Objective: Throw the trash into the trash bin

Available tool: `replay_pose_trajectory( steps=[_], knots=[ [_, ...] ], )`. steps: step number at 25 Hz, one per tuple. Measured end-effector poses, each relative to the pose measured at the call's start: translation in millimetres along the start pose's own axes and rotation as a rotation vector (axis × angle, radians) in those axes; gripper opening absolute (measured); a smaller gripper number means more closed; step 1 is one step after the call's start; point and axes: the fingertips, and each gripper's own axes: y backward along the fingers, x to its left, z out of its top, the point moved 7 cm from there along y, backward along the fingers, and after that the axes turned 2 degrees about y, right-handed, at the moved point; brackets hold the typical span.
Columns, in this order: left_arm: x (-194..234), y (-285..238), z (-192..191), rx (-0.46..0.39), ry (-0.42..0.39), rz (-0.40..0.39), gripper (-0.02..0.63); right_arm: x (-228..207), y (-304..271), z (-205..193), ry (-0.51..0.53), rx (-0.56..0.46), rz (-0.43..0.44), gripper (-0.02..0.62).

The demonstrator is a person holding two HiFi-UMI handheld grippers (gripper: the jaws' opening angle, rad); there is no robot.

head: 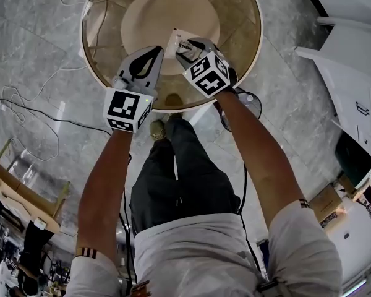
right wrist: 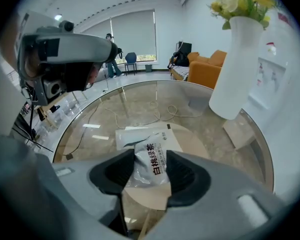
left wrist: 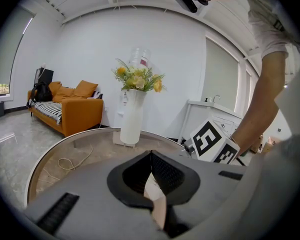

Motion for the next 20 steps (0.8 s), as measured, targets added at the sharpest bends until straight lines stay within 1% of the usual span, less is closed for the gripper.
replay_pose_trajectory(
  steps=[5, 7, 20],
  knots=[
    [0.3, -0.2, -3.1, 0.005, 0.004, -0.001, 0.0, 1.7, 0.3, -0.2, 0.016, -0.008, -0.01, 0.129],
    [0.7, 0.4, -4.0, 0.005, 0.005, -0.001, 0.0, 1.1, 0.2, -0.3, 0.025, -0.004, -0.018, 0.078],
    [-1.9, -2.8, -2.2, 0.006, 0.0, -0.004, 0.0, -1.4, 4.2, -0.7, 0.024, -0.003, -0.028, 0.041]
  ],
)
